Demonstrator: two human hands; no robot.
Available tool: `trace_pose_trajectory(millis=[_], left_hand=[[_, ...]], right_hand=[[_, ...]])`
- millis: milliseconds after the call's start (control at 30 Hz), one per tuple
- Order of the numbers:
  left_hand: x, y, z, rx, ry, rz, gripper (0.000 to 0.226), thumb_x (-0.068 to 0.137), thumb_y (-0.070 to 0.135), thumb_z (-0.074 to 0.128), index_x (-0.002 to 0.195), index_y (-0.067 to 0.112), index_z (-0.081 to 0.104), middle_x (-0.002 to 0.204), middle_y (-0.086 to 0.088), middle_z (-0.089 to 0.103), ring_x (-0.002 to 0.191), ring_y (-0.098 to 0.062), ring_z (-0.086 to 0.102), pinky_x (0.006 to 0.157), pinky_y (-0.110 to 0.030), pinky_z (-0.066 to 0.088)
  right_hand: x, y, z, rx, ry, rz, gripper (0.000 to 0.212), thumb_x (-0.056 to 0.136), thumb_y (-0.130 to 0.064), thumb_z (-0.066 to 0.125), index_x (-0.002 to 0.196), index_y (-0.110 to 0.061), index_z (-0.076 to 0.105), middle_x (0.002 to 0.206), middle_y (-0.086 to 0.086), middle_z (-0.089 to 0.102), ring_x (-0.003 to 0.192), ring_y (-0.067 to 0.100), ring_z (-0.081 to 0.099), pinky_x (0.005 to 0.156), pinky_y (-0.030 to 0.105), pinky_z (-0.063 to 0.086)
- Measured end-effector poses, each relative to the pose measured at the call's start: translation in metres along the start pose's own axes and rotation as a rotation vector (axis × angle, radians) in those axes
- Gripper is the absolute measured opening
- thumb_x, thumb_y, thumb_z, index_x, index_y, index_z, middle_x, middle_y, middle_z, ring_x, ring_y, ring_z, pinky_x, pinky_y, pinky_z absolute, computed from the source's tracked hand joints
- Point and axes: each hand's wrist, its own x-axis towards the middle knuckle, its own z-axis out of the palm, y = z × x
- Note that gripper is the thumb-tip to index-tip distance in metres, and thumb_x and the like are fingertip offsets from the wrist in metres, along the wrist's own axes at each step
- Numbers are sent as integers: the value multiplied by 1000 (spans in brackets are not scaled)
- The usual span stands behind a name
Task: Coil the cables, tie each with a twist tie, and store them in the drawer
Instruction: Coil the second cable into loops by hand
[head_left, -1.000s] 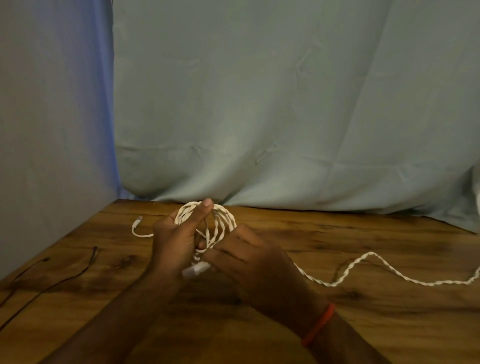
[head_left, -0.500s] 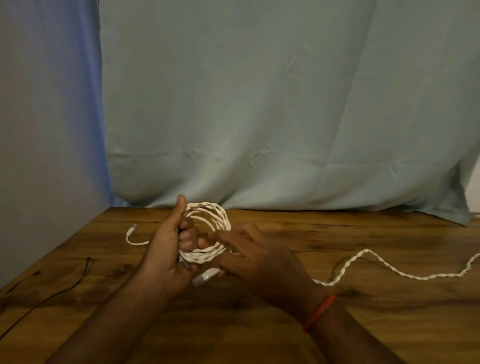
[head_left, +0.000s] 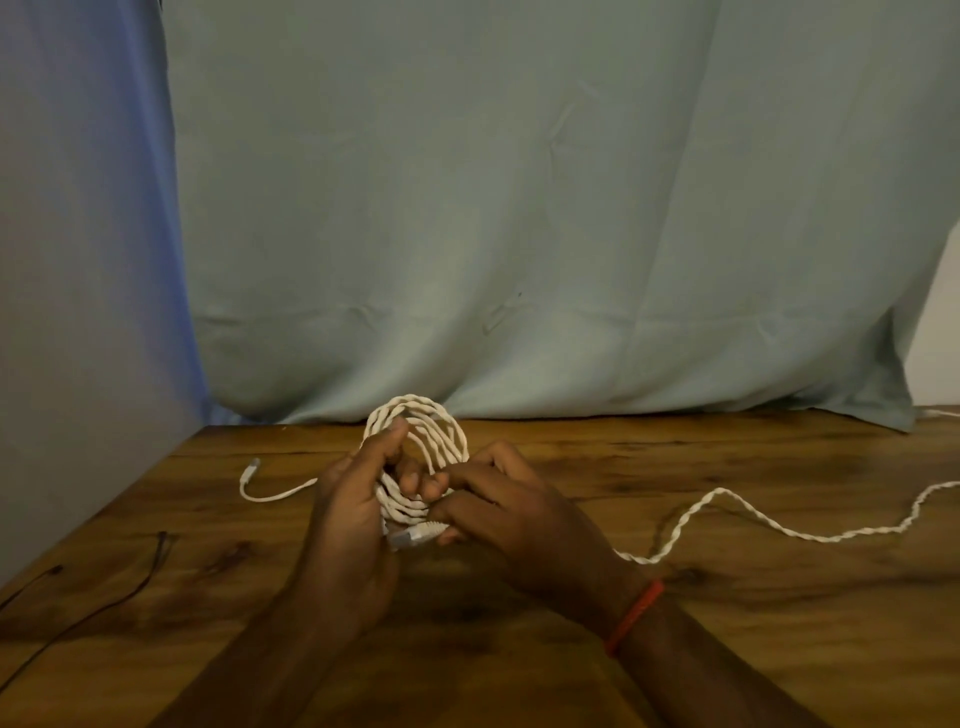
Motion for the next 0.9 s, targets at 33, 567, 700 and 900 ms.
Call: trace_pose_trajectory(millis=[33,567,700,900], left_hand=[[0,0,0,3,9,21,35,81,33,64,62,13,43,50,-3,38,46,-17,47,52,-27,49],[-9,-8,5,-26,57,58,59,80,73,40,85,20,66,73,2,66,64,-12,60,64,-27,54],[-14,-9,7,-11,15,61,63,83,73,36,64,15,52,56,-1,45,48,-11,50,46,-23,49],[-9,-2,7,-6,-2,27,58,70,74,41,63,17,39,48,3,34,40,-9,38,38,-19,39]], right_hand=[[1,-1,1,32,14,14,23,99,-30,59,112,-14,69,119,3,66,100,22,52,80,31,49],[6,-35,4,393,319,333,16,81,-28,81,88,-13,78,84,-1,71,79,2,62,71,17,50],[7,-38,4,530,391,412,16,74,-26,86,79,-14,78,76,-7,71,70,-3,61,67,10,46],[9,-41,1,536,366,312,16,76,-21,85,77,-7,77,76,-1,71,70,3,62,68,14,48]])
